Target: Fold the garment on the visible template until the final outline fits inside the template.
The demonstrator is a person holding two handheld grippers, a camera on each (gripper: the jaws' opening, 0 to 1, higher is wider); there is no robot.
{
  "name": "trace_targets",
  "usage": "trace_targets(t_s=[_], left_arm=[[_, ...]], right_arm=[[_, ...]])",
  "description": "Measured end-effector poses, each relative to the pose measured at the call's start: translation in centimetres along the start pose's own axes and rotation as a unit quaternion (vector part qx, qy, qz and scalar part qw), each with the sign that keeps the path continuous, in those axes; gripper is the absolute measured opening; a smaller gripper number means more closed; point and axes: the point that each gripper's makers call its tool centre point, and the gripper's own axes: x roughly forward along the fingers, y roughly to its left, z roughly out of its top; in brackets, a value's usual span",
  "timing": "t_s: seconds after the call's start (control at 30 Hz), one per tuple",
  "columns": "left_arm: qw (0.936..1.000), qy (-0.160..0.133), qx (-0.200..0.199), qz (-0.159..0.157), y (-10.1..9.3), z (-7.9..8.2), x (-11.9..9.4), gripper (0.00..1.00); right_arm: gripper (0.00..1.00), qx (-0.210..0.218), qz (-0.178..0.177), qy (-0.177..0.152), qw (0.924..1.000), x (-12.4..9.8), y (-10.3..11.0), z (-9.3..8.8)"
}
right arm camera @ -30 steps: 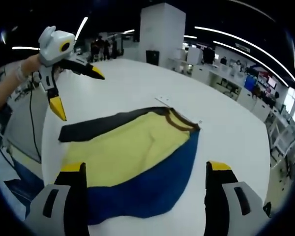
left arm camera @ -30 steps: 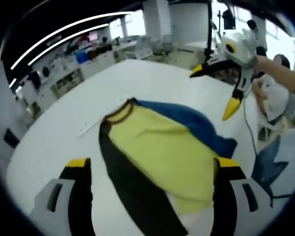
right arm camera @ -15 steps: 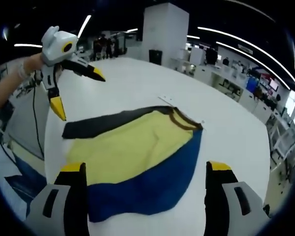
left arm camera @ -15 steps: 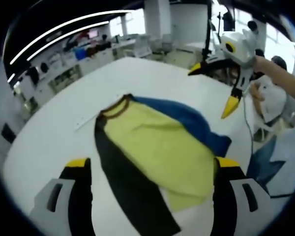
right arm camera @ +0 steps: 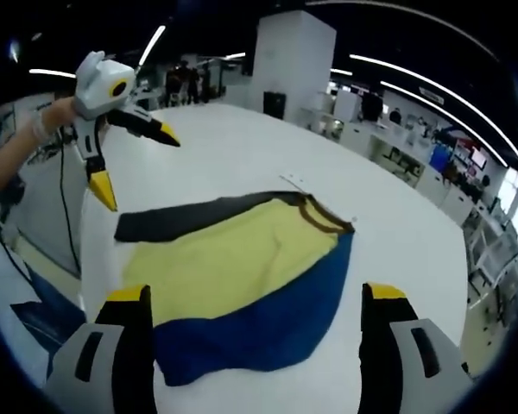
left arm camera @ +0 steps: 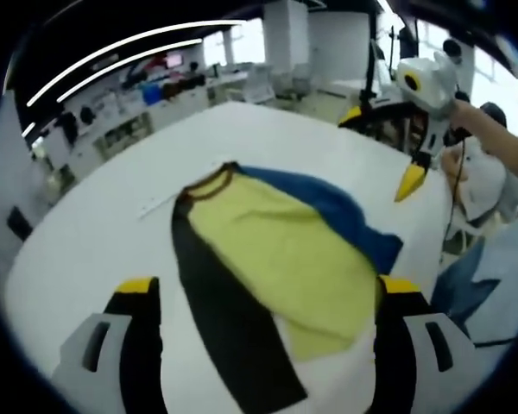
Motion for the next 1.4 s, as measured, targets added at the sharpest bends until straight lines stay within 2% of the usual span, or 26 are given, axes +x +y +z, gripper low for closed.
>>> trace_targets(t_s=[0.3, 0.7, 1.13, 1.27, 1.4], left_arm=[[0.9998, 0.009, 0.009, 0.016, -0.6, -1.5, -1.4, 1.0], [0.9994, -0.003, 0.002, 0.034, -0.9, -2.0, -3.1, 1.0], [0.9996, -0.001, -0.015, 0.026, -2.3, -3.3, -3.0, 1.0], [0.9992, -0.014, -0.028, 0.024, -3.2, -3.3, -3.4, 1.0], [0.9992, -0.011, -0.031, 0.023, -3.8, -3.7, -3.4, 1.0]], right_arm=[[1.0, 0.007, -0.017, -0.017, 0.9997, -1.4, 0.9, -0.2], [1.0, -0.001, -0.03, -0.022, 0.9993, -1.8, 2.8, -1.0], [0.98, 0.025, -0.027, -0.029, 0.9989, -1.7, 5.5, -2.4], [0.97, 0.036, -0.024, -0.027, 0.9987, -1.8, 6.0, -3.0], [0.97, 0.041, -0.02, -0.029, 0.9985, -1.8, 6.8, -3.2]])
